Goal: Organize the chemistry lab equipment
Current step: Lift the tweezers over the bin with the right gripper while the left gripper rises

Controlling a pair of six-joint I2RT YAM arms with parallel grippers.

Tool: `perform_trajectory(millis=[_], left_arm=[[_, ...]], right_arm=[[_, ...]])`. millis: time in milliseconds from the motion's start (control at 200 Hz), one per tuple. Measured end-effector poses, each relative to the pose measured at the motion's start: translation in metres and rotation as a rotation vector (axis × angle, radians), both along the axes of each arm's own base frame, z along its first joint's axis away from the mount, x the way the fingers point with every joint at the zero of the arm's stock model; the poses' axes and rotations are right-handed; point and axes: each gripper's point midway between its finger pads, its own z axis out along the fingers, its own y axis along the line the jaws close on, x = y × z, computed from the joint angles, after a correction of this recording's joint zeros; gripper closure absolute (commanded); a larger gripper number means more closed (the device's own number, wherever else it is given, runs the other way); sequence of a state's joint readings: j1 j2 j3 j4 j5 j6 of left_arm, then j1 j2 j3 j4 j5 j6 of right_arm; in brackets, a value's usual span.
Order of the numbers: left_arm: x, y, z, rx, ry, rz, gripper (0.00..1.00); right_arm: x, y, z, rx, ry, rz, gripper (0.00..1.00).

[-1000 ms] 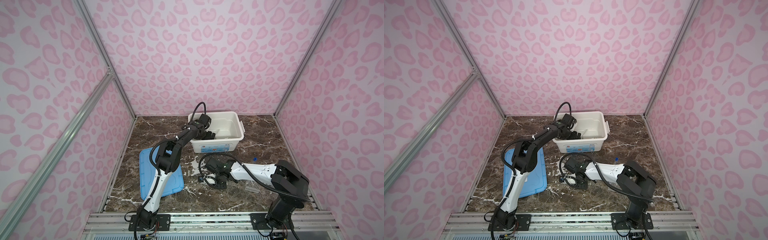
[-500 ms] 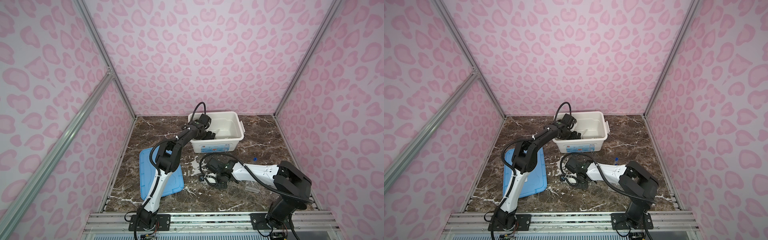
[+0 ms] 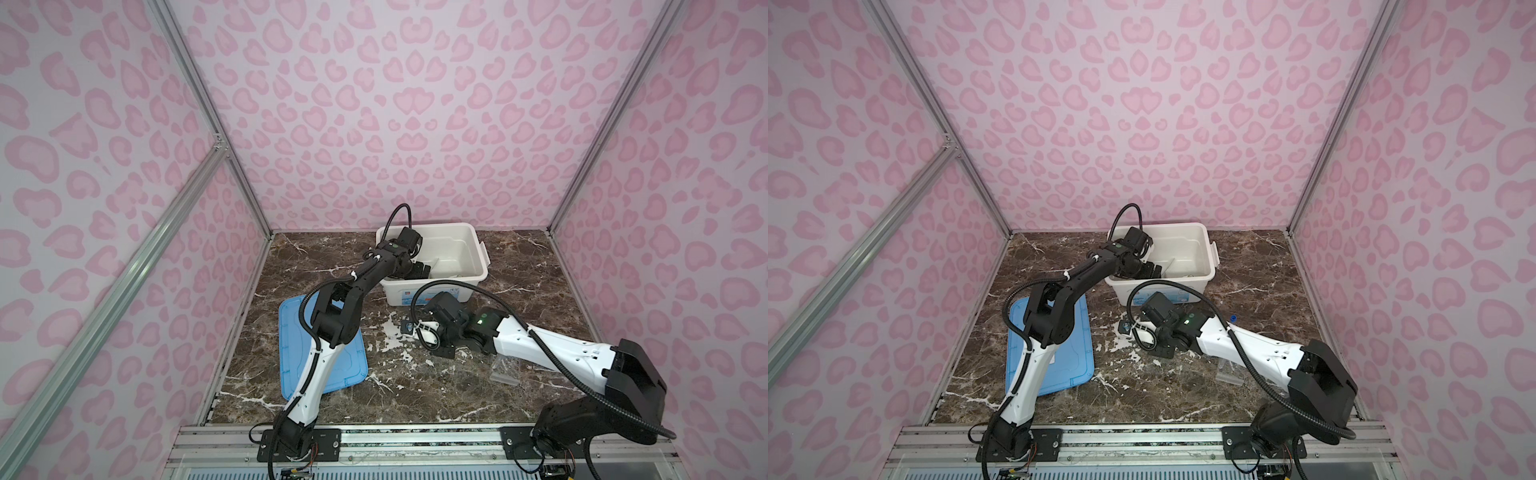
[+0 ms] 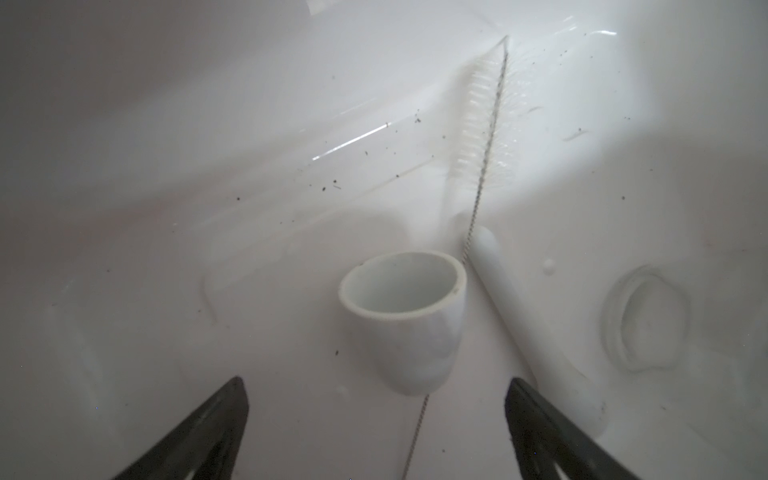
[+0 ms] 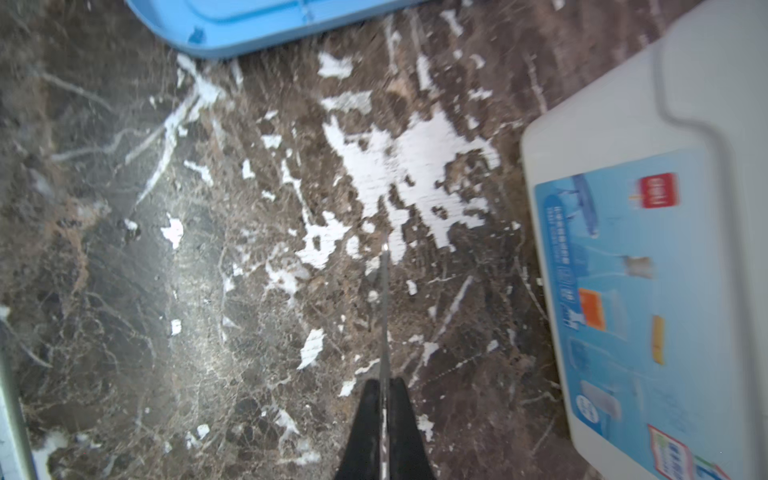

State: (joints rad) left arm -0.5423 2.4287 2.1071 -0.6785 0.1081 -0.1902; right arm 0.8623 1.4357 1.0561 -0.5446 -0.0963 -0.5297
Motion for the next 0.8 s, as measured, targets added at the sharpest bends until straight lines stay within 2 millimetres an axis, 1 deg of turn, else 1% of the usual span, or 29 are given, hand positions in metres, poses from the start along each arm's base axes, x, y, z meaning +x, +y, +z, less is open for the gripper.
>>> perform_trajectory(millis=[120, 235, 360, 440, 505, 570, 700, 800], left_arm=[[0.0, 0.0, 0.0, 0.0, 0.0, 0.0, 0.02], [0.0, 0.0, 0.0, 0.0, 0.0, 0.0, 0.02], [0.0, 0.0, 0.0, 0.0, 0.0, -0.001, 0.02], [-0.001, 0.0, -0.001, 0.001, 0.002, -0.002, 0.02], [-0.002, 0.001, -0.003, 0.006, 0.005, -0.002, 0.02], [-0.003, 0.001, -0.003, 0.006, 0.004, -0.004, 0.02], [-0.004, 0.001, 0.003, 0.001, -0.002, -0.005, 0.02], [-0.004, 0.0, 0.009, -0.004, -0.011, -0.006, 0.02]], right_arm=[[0.018, -0.004, 0.044, 0.125, -0.049, -0.073, 1.0], [0.041, -0.012, 0.085, 0.24, -0.115, -0.156, 1.0], [0.073, -0.025, 0.12, 0.326, -0.161, -0.257, 1.0], [0.096, -0.035, 0.136, 0.364, -0.181, -0.327, 1.0], [0.116, -0.042, 0.145, 0.384, -0.188, -0.383, 1.0], [0.137, -0.049, 0.147, 0.392, -0.182, -0.439, 1.0], [0.179, -0.057, 0.143, 0.386, -0.142, -0.559, 1.0], [0.208, -0.061, 0.131, 0.378, -0.1, -0.64, 1.0]])
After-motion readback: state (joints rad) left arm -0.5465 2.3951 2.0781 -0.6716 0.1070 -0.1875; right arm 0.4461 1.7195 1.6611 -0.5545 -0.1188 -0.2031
